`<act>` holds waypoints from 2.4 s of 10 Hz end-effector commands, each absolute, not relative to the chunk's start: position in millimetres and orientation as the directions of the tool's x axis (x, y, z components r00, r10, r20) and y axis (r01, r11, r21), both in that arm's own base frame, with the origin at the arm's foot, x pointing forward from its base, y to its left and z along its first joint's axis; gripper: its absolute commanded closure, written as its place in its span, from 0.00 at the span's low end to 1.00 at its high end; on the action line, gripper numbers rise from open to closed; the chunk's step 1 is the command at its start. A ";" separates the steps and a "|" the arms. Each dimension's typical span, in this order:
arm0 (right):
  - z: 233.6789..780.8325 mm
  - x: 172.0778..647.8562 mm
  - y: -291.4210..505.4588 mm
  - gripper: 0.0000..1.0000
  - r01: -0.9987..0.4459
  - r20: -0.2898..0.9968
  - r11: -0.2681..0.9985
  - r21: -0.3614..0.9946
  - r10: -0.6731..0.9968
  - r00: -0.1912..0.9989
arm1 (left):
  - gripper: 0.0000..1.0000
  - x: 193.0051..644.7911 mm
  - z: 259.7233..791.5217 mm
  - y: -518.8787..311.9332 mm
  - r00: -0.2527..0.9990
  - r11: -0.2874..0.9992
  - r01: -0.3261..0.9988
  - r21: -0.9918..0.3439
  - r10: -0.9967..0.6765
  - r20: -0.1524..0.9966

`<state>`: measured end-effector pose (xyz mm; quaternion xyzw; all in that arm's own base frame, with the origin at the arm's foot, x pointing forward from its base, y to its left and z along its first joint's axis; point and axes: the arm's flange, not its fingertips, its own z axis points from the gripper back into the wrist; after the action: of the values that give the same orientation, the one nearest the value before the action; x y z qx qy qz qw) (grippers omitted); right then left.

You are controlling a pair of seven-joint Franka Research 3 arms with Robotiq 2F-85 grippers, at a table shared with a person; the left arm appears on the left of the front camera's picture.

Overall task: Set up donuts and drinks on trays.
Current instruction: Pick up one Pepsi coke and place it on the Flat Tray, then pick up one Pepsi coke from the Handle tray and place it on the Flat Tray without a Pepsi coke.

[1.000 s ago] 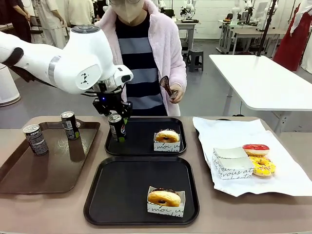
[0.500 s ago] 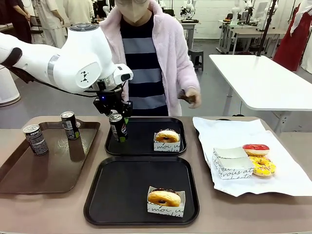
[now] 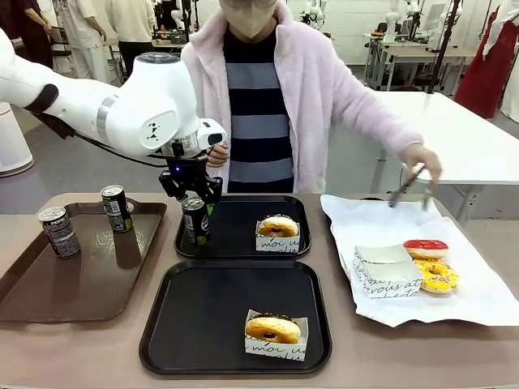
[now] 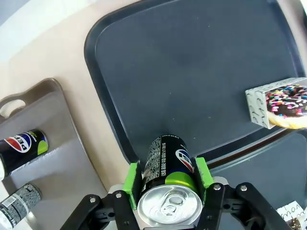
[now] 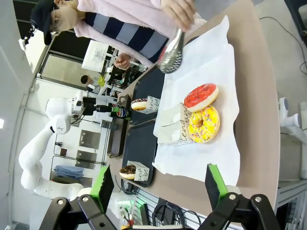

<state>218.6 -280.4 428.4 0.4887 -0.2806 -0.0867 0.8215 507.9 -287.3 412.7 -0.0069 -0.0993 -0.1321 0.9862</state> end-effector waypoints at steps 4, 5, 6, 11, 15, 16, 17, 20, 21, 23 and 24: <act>429.0 220.3 -282.1 0.00 -0.158 0.397 0.499 0.852 -0.420 0.816 | 0.31 522.3 413.2 -297.5 0.950 0.962 0.270 0.048 -0.274 0.151; 429.0 220.3 -282.1 0.00 -0.158 0.397 0.499 0.852 -0.420 0.816 | 0.00 526.7 415.6 -296.3 0.946 0.957 0.286 0.041 -0.289 0.145; 429.0 220.3 -282.1 0.00 -0.158 0.397 0.499 0.852 -0.420 0.816 | 0.00 523.1 414.9 -292.4 0.949 0.960 0.276 0.033 -0.278 0.151; 429.0 220.3 -282.1 0.00 -0.158 0.397 0.499 0.852 -0.420 0.816 | 0.00 482.5 458.9 -271.0 0.922 0.938 0.347 -0.017 -0.337 0.193; 429.0 220.3 -282.1 0.00 -0.158 0.397 0.499 0.852 -0.420 0.816 | 0.00 439.4 483.1 -250.9 0.916 0.929 0.367 -0.052 -0.352 0.192; 429.0 220.3 -282.1 0.00 -0.158 0.397 0.499 0.852 -0.420 0.816 | 0.00 459.9 486.3 -271.2 0.912 0.933 0.359 -0.031 -0.344 0.226; 429.0 220.3 -282.1 0.00 -0.158 0.397 0.499 0.852 -0.420 0.816 | 0.00 459.9 486.3 -271.2 0.912 0.933 0.359 -0.031 -0.344 0.226; 429.0 220.3 -282.1 0.00 -0.158 0.397 0.499 0.852 -0.420 0.816 | 0.00 453.1 486.6 -267.9 0.913 0.931 0.362 -0.036 -0.347 0.214; 429.0 220.3 -282.1 0.00 -0.158 0.397 0.499 0.852 -0.420 0.816 | 0.00 472.8 499.3 -221.8 0.906 0.936 0.349 0.050 -0.351 0.237; 429.0 220.3 -282.1 0.00 -0.158 0.397 0.499 0.852 -0.420 0.816 | 0.00 516.9 528.5 -121.4 0.957 0.976 0.207 0.071 -0.217 0.192; 429.0 220.3 -282.1 0.00 -0.158 0.397 0.499 0.852 -0.420 0.816 | 0.00 512.9 531.7 -67.2 0.972 0.992 0.124 0.007 -0.123 0.198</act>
<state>218.8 -280.3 428.5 0.4886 -0.2803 -0.0865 0.8217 507.9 -100.2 524.3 0.0172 -0.1042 -0.0943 0.9899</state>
